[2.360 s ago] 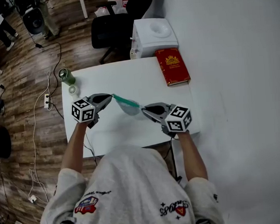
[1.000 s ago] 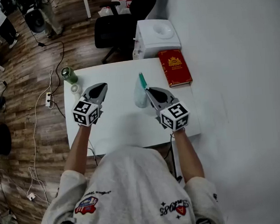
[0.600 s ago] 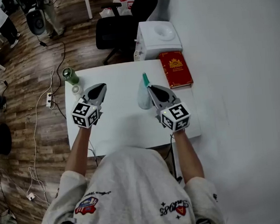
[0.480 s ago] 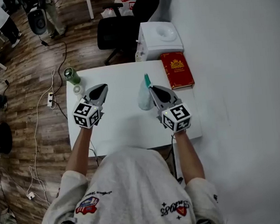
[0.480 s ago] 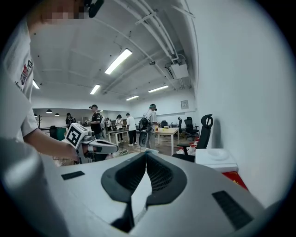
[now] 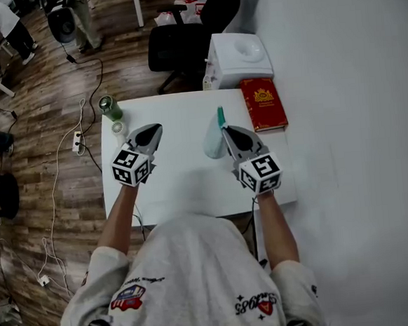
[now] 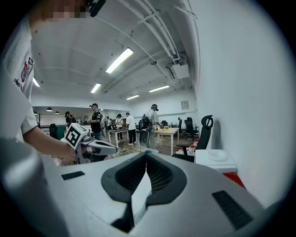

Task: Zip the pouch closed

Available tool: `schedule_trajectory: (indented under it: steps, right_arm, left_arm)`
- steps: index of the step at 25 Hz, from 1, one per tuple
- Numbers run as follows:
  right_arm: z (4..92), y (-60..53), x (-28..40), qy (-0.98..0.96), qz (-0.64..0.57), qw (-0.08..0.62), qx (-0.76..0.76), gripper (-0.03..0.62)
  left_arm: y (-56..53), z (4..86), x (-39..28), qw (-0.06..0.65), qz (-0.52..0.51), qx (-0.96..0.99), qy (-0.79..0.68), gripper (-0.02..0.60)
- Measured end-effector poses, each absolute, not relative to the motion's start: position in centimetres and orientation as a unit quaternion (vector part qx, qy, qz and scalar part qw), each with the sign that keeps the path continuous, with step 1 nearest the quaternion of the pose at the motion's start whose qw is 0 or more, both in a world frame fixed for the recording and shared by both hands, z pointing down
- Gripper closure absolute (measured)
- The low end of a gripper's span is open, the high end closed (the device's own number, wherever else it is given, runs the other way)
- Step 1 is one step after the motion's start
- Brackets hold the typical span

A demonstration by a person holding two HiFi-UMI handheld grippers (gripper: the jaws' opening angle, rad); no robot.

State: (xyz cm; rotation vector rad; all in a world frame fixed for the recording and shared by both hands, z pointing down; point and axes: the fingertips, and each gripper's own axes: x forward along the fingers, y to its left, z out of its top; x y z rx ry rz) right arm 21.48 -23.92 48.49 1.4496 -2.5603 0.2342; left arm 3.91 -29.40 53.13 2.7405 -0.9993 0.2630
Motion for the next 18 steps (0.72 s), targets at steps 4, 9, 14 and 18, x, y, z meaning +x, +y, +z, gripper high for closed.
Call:
schedule_trajectory:
  steps: [4, 9, 14, 18]
  right_arm:
    - [48.6, -23.8, 21.5, -0.864, 0.082, 0.094, 0.488, 0.582]
    - [48.8, -23.6, 21.4, -0.864, 0.086, 0.095, 0.487, 0.582]
    - [48.8, -23.5, 21.4, -0.866, 0.088, 0.094, 0.484, 0.582]
    - [48.9, -23.4, 21.5, -0.867, 0.088, 0.092, 0.481, 0.582]
  left_arm:
    - [-29.2, 53.4, 3.8, 0.11, 0.091, 0.93, -0.339, 0.577]
    - [-28.9, 53.9, 3.7, 0.115, 0.095, 0.93, -0.337, 0.577]
    - [-28.8, 54.2, 3.7, 0.119, 0.099, 0.928, -0.338, 0.577]
    - [-28.6, 54.6, 3.8, 0.122, 0.102, 0.928, -0.338, 0.577]
